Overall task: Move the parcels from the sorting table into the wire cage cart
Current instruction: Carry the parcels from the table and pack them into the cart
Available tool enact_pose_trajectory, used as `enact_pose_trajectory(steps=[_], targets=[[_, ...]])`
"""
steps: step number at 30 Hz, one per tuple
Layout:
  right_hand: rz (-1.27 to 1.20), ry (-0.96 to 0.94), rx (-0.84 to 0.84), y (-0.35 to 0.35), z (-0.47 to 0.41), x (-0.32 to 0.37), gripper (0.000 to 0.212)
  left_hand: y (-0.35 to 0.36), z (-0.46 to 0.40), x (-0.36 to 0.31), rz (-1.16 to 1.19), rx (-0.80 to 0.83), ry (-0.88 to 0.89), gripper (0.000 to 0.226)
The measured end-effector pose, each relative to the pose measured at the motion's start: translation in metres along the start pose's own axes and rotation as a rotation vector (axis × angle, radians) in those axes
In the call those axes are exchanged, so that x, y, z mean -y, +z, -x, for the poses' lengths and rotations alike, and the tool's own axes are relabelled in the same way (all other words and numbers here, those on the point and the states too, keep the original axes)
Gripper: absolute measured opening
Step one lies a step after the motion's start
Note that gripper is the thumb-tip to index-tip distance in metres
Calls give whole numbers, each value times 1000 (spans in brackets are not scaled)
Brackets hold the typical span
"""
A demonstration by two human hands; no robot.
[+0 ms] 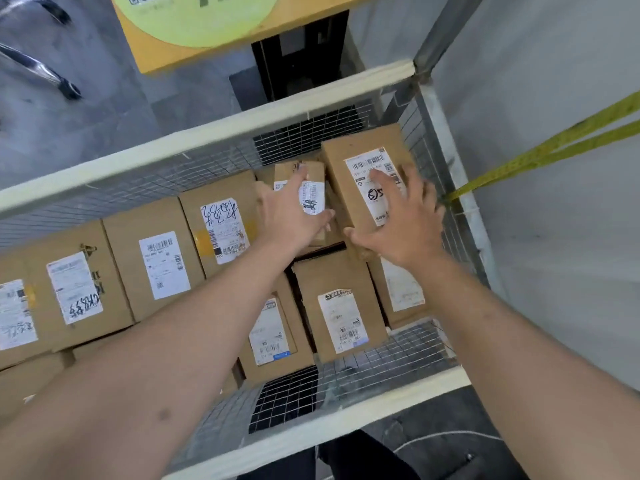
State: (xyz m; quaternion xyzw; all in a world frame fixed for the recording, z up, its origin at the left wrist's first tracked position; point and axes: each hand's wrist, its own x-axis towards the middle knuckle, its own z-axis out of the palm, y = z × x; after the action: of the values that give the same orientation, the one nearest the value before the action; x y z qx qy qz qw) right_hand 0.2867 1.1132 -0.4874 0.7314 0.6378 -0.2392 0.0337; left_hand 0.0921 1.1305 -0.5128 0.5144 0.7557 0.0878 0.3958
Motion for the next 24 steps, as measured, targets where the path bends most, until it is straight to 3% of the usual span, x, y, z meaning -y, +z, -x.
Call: enact_pose_trajectory(steps=[4, 8, 12, 16, 24], targets=[[61, -33, -72, 17, -26, -10, 109, 27, -23, 0, 117, -60, -4, 96], [110, -50, -62, 25, -41, -13, 109, 45, -34, 0, 187, -67, 24, 78], [152, -98, -112, 29, -46, -14, 99, 52, -37, 10, 56, -24, 97, 68], [187, -91, -122, 32, -46, -15, 91, 51, -45, 21, -152, -19, 297, 60], [187, -29, -61, 27, -35, -5, 70, 45, -52, 31, -346, 125, 457, 68]])
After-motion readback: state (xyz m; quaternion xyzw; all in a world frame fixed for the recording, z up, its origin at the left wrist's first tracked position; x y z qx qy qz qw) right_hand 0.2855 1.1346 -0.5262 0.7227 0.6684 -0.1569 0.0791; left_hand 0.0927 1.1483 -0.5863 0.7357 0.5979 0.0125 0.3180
